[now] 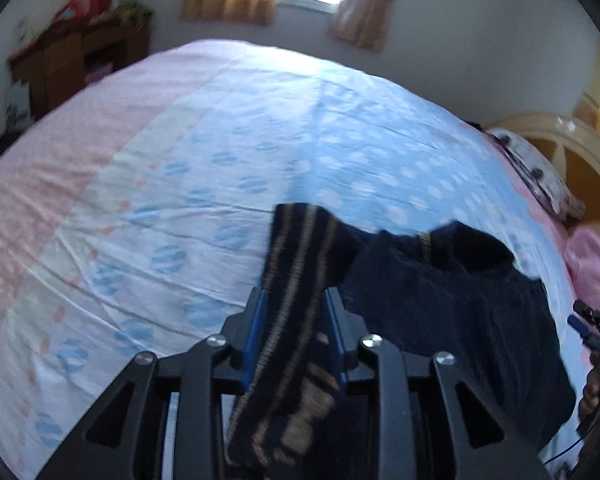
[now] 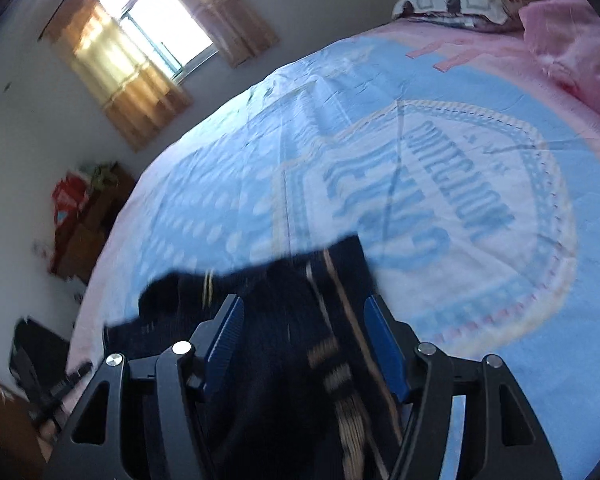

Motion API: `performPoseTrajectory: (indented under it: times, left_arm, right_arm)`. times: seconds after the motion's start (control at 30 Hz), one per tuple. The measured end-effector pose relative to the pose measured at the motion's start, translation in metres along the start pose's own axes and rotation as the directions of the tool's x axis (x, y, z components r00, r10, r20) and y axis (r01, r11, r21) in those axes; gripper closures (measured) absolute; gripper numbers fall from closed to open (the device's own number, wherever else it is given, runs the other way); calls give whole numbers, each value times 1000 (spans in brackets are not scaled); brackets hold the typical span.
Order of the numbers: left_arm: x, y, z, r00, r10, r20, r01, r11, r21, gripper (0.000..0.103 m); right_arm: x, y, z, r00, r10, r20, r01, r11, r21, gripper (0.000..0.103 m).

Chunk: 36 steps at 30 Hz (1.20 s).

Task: Fold small clothes
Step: 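Lay the hem over the collar and open both tools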

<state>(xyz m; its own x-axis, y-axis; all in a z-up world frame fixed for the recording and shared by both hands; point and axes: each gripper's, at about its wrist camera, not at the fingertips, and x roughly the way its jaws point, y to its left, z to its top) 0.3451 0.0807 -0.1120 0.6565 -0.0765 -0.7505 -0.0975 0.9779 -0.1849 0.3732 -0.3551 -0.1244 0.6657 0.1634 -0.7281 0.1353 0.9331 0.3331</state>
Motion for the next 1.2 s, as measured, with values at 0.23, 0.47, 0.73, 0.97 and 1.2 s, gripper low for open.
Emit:
performPoseTrajectory:
  times: [0.23,0.47,0.73,0.97,1.2]
  left_arm:
    - [28,-53,12,998,37,-50,-24,972,232,43]
    - [73,-55,15,984,165,-59,-141,945,295,46]
    - [61,-17,2,972,230,55,-235,967,95,32]
    - [58,-5,2,968,244,48,-246,969,31,23]
    - [55,17,-1,959,280,35,-276,958,-80,28]
  right_arm:
    - [0,17,-14,995,-96,-2,94,981,-169,49]
    - [25,27,5,996,-89,-20,82,968,-236,49]
    - [67,31,-12,942,-327,-78,284,898,-336,56]
    - [37,69,-8,938,-342,55,332,844,-422,56]
    - [58,163,-42,987,-56,-150,-35,839,-542,56]
